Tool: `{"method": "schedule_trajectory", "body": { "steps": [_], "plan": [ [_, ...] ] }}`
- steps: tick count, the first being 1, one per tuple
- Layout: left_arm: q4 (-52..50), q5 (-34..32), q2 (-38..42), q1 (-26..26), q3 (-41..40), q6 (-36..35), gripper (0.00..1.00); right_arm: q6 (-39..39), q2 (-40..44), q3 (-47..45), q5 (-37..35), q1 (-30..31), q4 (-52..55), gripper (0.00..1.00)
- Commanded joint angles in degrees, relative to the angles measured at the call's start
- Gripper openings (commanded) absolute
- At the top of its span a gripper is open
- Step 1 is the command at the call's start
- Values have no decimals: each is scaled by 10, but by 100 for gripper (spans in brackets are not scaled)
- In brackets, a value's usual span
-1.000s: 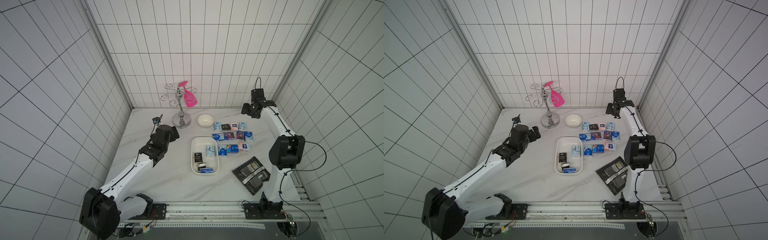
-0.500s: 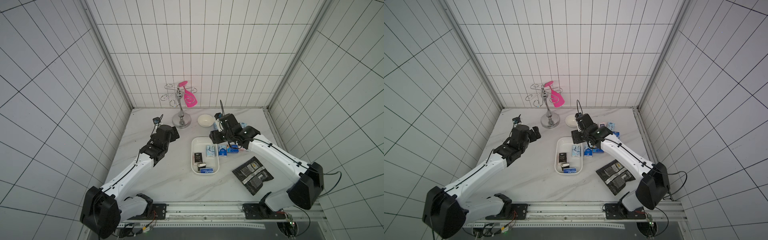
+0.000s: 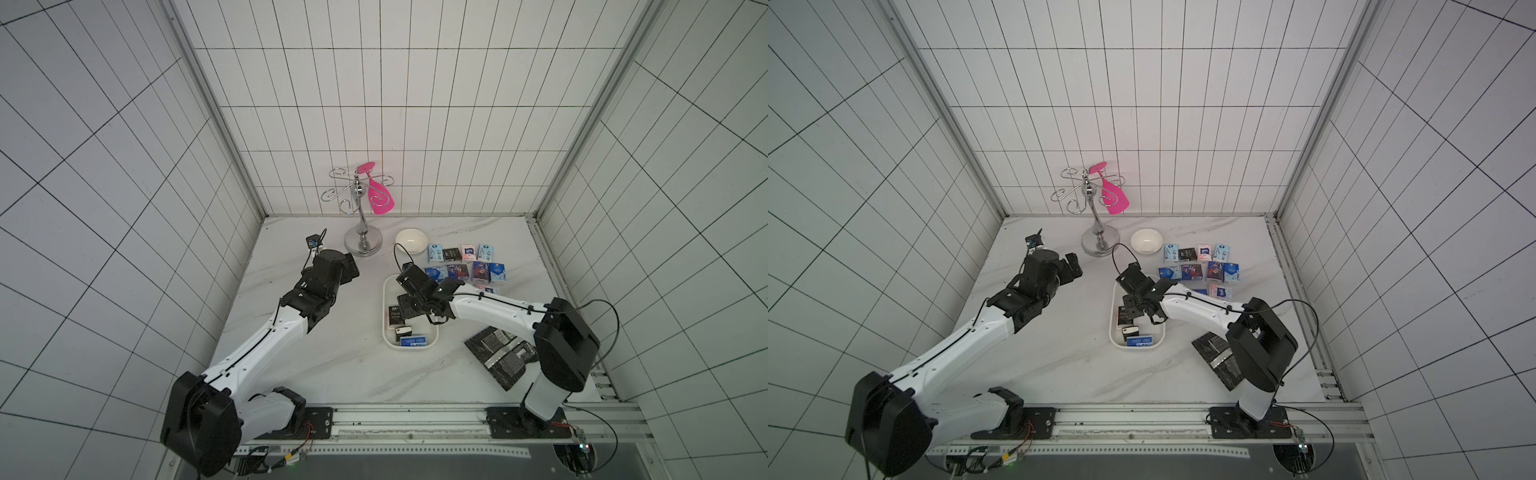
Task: Take the pocket tissues out of the storage box
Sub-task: Pick up the pocket tissues from the storage box.
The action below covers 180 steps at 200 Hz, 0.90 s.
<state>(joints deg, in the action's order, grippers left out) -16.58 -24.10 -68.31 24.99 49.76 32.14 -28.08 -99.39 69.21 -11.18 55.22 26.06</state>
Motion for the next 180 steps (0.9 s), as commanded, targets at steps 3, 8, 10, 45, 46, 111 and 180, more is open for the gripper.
{"method": "schedule_trajectory", "body": {
  "steps": [3,8,10,45,46,111,180],
  "plan": [
    [2,6,13,1,0,4,99,-47,-6,-13,-57,-14,-37,65],
    [2,8,13,1,0,5,99,-49,-13,-10,-57,-17,-37,64],
    [2,9,13,1,1,5,99,-49,-17,-8,-56,-18,-36,64],
    [1,13,16,2,-1,5,98,-72,-74,33,-80,-26,-6,64],
    [1,13,16,2,-1,5,99,-73,-75,34,-82,-26,-5,64],
    [8,13,43,1,-9,4,98,-106,-128,100,-142,-28,76,65],
    [11,36,46,1,-9,10,98,-132,-151,141,-143,-31,132,65]
  ]
}}
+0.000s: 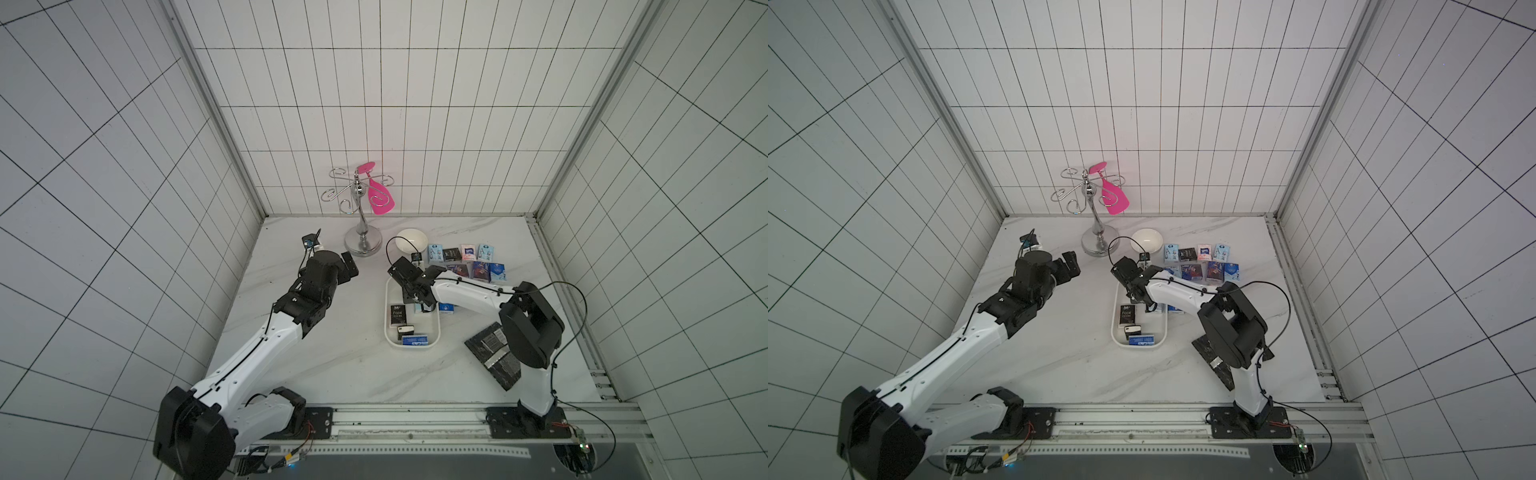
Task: Take the pocket tissues out of the storage box
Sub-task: Pick up the pocket tissues from the storage box.
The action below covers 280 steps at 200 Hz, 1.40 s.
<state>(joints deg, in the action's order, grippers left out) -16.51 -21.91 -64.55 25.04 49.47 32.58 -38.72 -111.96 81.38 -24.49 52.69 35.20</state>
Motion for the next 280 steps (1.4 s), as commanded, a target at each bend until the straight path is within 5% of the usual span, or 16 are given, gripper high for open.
{"method": "schedule_trajectory", "body": {
  "steps": [1,86,163,248,280],
  "plan": [
    [10,15,8,1,-6,6,99,-26,-26,19,-10,-5,41,65],
    [3,51,26,5,-6,15,99,-102,-78,56,7,-8,48,66],
    [3,44,26,6,-2,14,99,-83,-62,50,37,9,-16,51],
    [6,37,-4,12,21,17,99,-35,93,6,-4,14,-13,48],
    [4,33,-6,15,25,15,99,-8,167,-17,-34,-28,5,48]
  ]
}}
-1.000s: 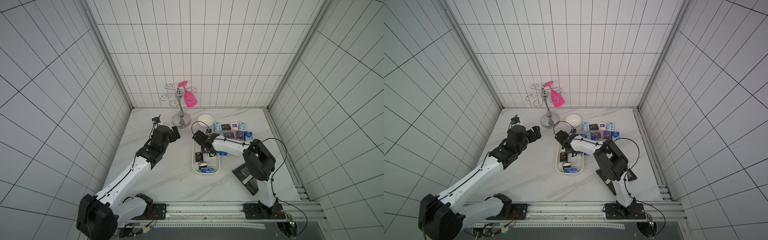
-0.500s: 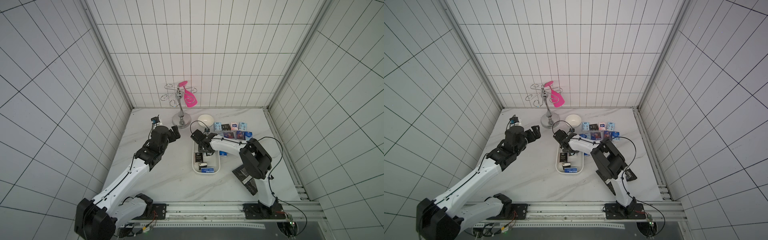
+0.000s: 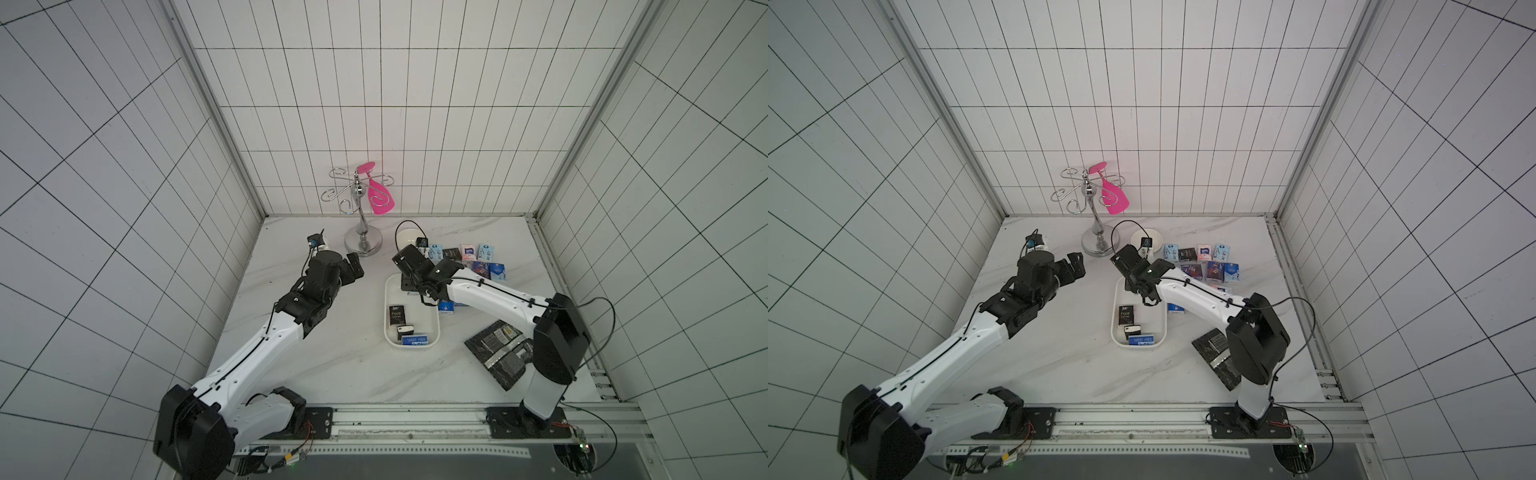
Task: Take the pocket tissues out of the storage box
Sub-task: Pick up the pocket tissues from the storage box, then place the pocket tissues at the center of the board.
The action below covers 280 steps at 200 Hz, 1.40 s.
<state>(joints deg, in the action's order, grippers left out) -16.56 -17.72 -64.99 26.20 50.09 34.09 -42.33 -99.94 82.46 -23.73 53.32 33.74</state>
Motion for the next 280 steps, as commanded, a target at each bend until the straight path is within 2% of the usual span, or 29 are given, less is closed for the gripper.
{"method": "schedule_trajectory", "body": {
  "steps": [1,58,101,122,169,280],
  "plan": [
    [4,-8,-2,3,19,0,99,29,48,-29,-41,-37,20,48],
    [4,-22,2,3,19,-11,99,64,155,-144,-35,-231,13,48],
    [5,-24,0,3,21,-15,99,66,175,-239,18,-382,-28,48],
    [5,-26,-2,3,22,-16,99,61,165,-262,50,-436,-49,48],
    [2,-27,-4,3,26,-18,99,67,102,-258,85,-479,-74,48],
    [0,-40,2,3,20,-24,99,87,-8,-189,112,-505,-81,51]
  ]
}}
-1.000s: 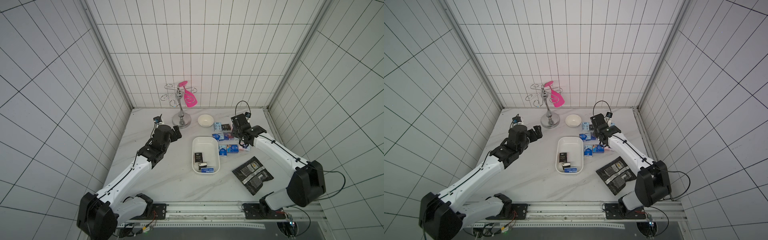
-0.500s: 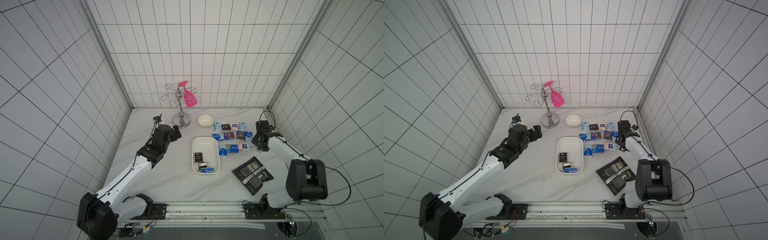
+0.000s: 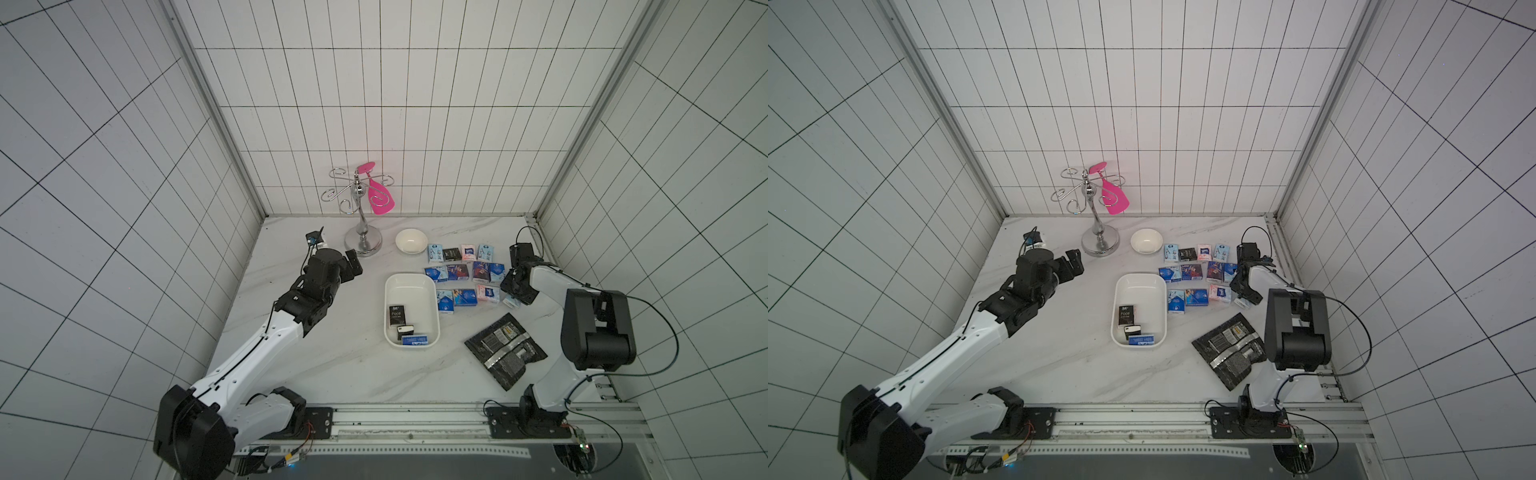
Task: Take the pocket tissues out of the storage box
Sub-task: Place the pocket tissues at the center of the board, then pick up the pocket tissues from the storage box.
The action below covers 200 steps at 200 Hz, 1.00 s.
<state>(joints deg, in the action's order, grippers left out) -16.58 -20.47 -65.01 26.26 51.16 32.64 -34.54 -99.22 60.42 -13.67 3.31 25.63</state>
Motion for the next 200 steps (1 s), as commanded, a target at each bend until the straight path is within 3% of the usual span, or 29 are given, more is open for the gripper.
{"method": "schedule_trajectory", "body": {
  "steps": [1,121,152,200],
  "plan": [
    [1,-13,2,2,9,-9,99,9,-16,32,12,-4,1,51],
    [1,-18,12,-2,3,-7,98,29,30,69,-1,11,46,63],
    [3,-16,3,-2,3,-7,99,51,79,90,-23,84,58,64],
    [4,-18,-7,-2,4,-10,99,128,110,122,10,287,63,63]
  ]
}}
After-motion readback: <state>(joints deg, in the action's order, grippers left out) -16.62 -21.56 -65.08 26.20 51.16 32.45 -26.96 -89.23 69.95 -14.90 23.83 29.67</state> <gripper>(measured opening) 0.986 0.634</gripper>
